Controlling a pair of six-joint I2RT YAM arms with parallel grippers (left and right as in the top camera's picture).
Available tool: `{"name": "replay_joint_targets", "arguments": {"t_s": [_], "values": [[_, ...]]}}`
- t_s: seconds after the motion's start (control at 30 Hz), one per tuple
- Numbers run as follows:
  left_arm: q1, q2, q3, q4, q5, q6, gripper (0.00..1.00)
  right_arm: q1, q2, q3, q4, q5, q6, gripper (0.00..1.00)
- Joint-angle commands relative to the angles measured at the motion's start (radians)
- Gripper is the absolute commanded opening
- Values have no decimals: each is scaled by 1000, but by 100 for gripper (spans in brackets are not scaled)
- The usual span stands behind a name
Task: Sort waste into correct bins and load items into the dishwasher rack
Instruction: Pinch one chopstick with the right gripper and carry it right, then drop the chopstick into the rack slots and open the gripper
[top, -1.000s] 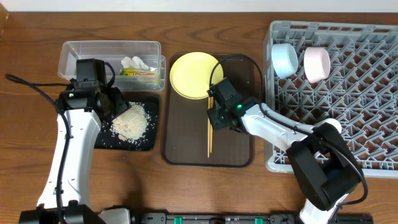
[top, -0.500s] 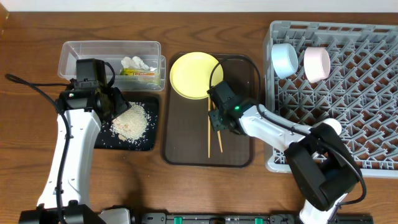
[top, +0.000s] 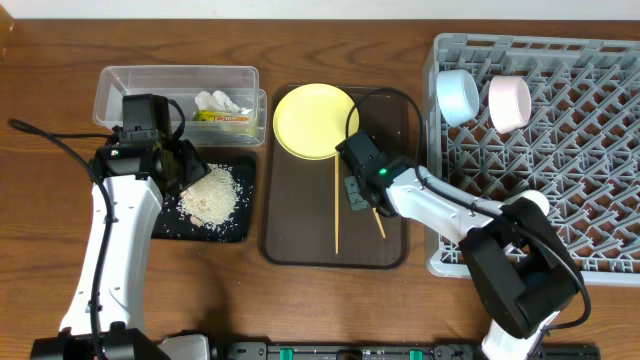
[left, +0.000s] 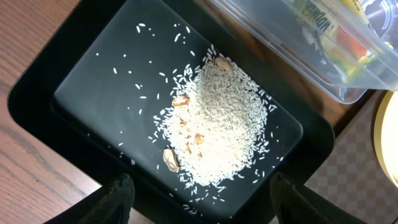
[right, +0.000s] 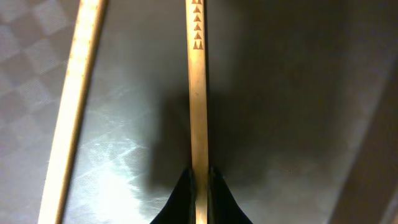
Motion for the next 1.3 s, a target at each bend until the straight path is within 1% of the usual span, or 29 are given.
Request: {"name": "replay_joint_targets", "arguments": {"t_s": [0.0,0.23,0.43,0.8,1.03,1.27], "values": [[3,0,-7,5,-1,-10,73,-19,16,-11,-28,13,7,1],[3,0,-7,5,-1,-10,73,-19,16,-11,-35,-6,6,1],[3,0,-7,5,-1,-10,73,-23,6,-11,-35,-74,6,1],[3,0,-7,4,-1,-10,73,-59,-70,-11,-43,-80,-17,1],[3,0,-7,4,-1,-10,73,-113,-180,-11,-63,-76,-55,1],[3,0,-7,4,-1,-10,73,-221,-362,-11,-117,-76,-69,1]]}}
